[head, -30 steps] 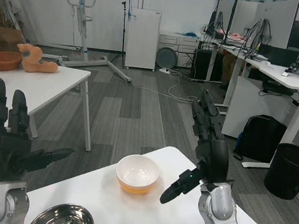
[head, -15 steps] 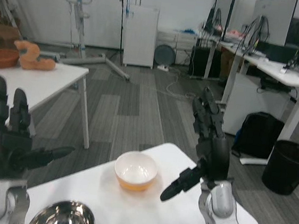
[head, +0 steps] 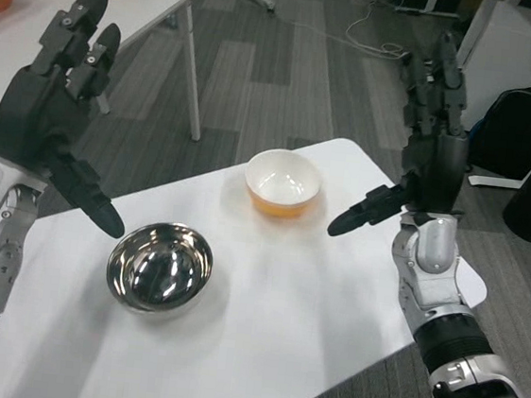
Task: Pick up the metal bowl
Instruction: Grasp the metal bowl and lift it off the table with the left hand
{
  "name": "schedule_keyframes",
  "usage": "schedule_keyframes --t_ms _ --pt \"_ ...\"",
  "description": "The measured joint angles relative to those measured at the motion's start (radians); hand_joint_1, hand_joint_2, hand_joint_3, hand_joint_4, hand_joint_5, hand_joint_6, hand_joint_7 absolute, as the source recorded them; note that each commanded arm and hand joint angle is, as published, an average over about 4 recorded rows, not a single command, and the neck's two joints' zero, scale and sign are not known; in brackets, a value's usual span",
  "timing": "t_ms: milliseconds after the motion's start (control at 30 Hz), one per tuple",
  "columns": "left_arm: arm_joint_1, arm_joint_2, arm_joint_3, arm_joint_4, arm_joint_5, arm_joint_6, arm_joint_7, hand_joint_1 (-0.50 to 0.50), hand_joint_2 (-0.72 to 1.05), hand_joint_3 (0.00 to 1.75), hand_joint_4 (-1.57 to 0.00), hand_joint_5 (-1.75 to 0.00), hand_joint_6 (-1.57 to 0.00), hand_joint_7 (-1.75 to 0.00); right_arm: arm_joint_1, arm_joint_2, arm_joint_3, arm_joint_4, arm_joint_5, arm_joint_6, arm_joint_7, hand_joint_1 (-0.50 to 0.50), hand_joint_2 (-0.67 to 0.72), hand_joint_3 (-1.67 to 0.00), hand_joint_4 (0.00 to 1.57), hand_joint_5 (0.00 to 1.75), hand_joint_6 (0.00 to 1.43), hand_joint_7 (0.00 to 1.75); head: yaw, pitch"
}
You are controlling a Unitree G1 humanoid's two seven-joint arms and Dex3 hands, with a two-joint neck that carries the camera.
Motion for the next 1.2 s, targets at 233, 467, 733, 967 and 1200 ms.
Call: schedule_keyframes --t_ms 233,467,733,967,1200 --pt "0.056 0.175 -0.001 -0.240 0.082 0.403 -0.102 -0.50 -0.55 0.00 0.00 0.00 0.00 -0.14 0.000 -0.020 0.024 0.032 0.010 -0.001 0.000 -0.38 0.61 0.00 0.00 0.00 0.00 0.00 0.076 0.001" --pt "0.039 0.262 -0.203 -0.320 0.404 0.573 -0.284 -0.50 -0.64 0.00 0.00 0.00 0.00 -0.14 0.000 -0.030 0.046 0.042 0.013 0.004 0.000 -0.38 0.60 0.00 0.00 0.00 0.00 0.00 0.118 0.031" --pt "-0.095 0.365 -0.454 -0.323 0.757 0.595 -0.408 -0.50 -0.64 0.00 0.00 0.00 0.00 -0.14 -0.003 -0.033 0.058 0.067 0.014 0.012 0.000 -0.38 0.63 0.00 0.00 0.00 0.00 0.00 0.175 0.036" --pt "-0.159 0.373 -0.590 -0.323 0.879 0.596 -0.431 -0.50 -0.64 0.00 0.00 0.00 0.00 -0.14 -0.013 -0.034 0.079 0.096 0.037 0.011 0.000 -0.35 0.65 0.00 0.00 0.00 0.00 0.00 0.185 0.036" --pt "-0.209 0.368 -0.741 -0.290 0.955 0.585 -0.435 -0.50 -0.64 0.00 0.00 0.00 0.00 -0.14 -0.031 -0.046 0.115 0.125 0.074 0.011 0.000 -0.38 0.66 0.00 0.00 0.00 0.00 0.00 0.179 0.027"
